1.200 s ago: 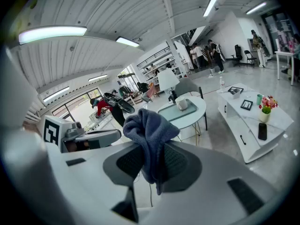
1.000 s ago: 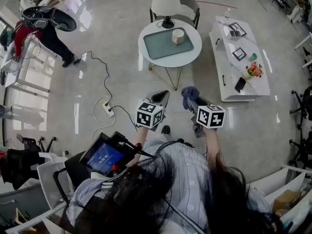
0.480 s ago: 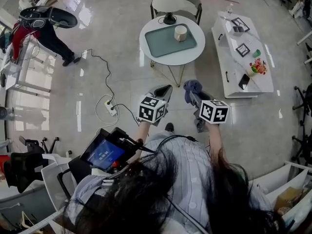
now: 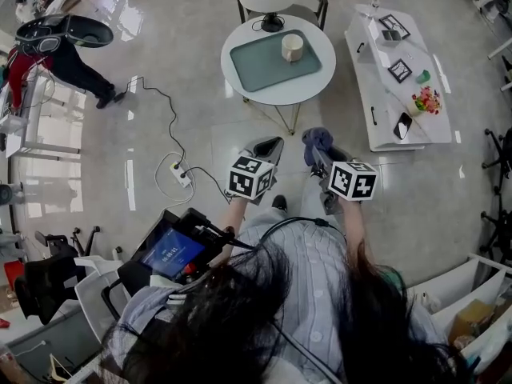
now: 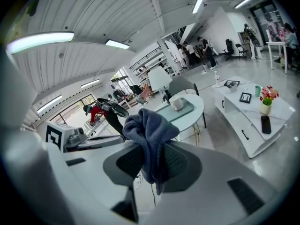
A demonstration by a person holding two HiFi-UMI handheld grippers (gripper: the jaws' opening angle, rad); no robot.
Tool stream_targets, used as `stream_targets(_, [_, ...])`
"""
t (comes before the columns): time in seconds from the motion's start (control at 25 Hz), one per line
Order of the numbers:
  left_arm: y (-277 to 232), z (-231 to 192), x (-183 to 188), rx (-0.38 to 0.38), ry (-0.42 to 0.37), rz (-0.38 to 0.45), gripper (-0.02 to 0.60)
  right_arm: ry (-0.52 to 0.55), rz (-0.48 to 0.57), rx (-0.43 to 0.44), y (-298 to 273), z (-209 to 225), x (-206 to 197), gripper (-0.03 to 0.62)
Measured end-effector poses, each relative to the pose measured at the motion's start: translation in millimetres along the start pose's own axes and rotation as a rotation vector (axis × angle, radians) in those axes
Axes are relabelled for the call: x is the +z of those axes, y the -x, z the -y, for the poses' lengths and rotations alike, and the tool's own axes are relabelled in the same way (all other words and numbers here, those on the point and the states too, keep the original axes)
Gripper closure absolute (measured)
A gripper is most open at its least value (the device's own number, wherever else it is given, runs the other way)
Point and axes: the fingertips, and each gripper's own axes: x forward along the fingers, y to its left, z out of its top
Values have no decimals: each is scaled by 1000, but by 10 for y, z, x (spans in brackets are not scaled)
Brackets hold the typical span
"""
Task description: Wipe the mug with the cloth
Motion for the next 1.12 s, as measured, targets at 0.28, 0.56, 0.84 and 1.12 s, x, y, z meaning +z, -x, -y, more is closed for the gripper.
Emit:
stream_targets(0.28, [-433, -262, 239, 60, 33, 11, 563, 31, -43, 50, -387, 344, 402, 496])
stream_targets(0.56, [-1017, -459, 716, 136, 65, 42, 563, 93, -124, 139, -777, 663, 955, 496])
stream_targets(0.84, [-1482, -544, 977, 222, 67, 39, 561, 143, -176, 238, -1079, 876, 1330, 496])
stream_targets(1.12, [-1625, -632, 1049, 281, 76, 18, 561, 149, -212, 279, -1246, 1028, 1482, 496])
